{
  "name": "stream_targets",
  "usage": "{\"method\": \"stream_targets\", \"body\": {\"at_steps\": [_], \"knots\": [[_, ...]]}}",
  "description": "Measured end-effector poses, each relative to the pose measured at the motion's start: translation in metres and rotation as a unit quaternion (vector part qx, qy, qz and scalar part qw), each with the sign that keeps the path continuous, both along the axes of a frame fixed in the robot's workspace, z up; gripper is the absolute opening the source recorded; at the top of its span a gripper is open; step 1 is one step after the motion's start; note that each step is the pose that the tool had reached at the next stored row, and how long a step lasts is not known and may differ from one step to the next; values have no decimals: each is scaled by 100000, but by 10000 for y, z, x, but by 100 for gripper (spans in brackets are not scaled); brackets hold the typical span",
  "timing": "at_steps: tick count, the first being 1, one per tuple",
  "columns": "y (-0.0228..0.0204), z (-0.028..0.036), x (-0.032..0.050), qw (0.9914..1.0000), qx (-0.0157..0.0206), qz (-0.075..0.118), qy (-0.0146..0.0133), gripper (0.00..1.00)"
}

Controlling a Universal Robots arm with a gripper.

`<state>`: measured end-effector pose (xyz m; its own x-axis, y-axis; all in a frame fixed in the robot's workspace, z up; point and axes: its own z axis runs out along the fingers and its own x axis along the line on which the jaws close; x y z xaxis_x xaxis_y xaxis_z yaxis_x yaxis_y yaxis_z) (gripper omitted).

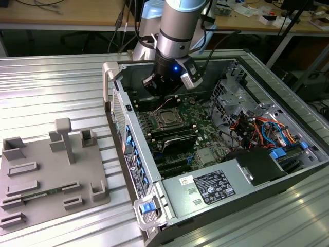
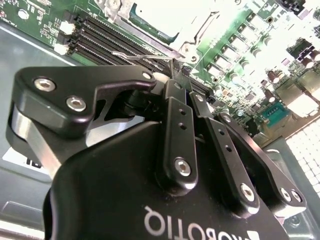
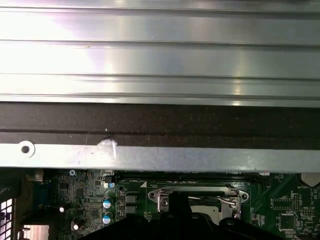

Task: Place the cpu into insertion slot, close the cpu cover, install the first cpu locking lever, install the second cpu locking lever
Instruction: 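Install the first cpu locking lever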

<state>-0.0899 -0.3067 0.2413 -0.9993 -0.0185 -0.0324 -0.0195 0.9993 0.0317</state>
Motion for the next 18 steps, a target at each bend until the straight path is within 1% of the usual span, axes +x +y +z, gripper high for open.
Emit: {"method": "stream_targets", "body": {"at_steps": [8,13,18], "knots": [[20,-10,72,100000,4,0,-4,11],[57,-17,99,100000,-4,9,-1,11],[68,-48,143,100000,-4,1,-3,11]]}}
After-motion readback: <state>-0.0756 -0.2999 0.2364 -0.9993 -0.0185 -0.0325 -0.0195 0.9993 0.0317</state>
